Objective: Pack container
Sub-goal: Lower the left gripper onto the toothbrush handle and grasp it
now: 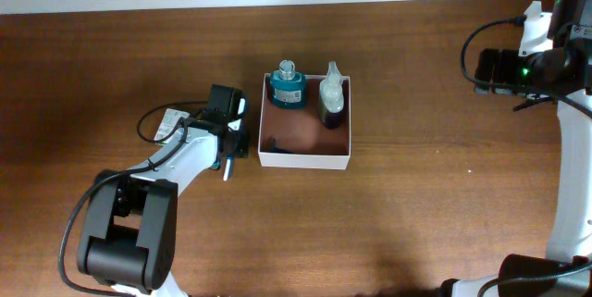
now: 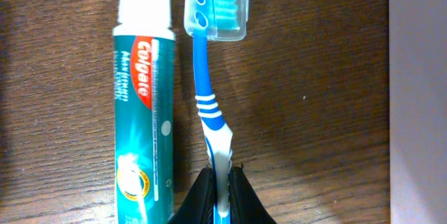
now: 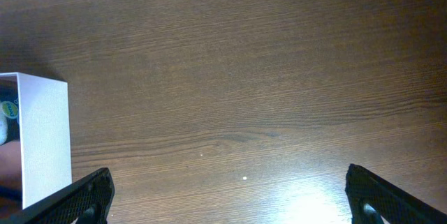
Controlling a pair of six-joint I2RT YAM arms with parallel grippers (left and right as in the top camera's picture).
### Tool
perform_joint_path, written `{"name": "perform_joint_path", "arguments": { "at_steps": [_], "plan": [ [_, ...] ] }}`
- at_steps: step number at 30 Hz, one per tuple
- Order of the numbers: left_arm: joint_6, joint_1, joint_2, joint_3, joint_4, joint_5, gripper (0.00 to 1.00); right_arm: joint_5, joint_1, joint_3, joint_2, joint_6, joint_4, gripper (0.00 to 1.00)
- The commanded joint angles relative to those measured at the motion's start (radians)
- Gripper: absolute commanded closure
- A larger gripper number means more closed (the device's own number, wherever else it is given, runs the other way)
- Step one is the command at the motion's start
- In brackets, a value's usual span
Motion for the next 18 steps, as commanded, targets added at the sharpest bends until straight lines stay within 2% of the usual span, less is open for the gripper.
{"name": "perform_joint_path", "arguments": {
  "at_steps": [1, 11, 13, 14, 18],
  "plan": [
    [-0.003, 0.006, 0.01, 0.006, 0.001, -0.007, 0.93, -0.005, -0.001, 0.007, 0.002, 0.012, 0.0, 0.01],
    [-0.011, 0.006, 0.042, 0.004, 0.001, 0.004, 0.92, -0.005, -0.001, 0.007, 0.002, 0.012, 0.0, 0.01],
    [-0.021, 0.006, 0.06, 0.004, 0.001, 0.005, 0.94, -0.005, -0.001, 0.007, 0.002, 0.012, 0.0, 0.01],
    [-0.021, 0.006, 0.067, 0.004, 0.002, 0.004, 0.99, -0.005, -0.001, 0.007, 0.002, 0.012, 0.0, 0.01],
    [-0.02, 0.006, 0.058, 0.019, -0.008, -0.001, 1.0, -0.005, -0.001, 0.007, 0.002, 0.012, 0.0, 0.02]
  ]
}}
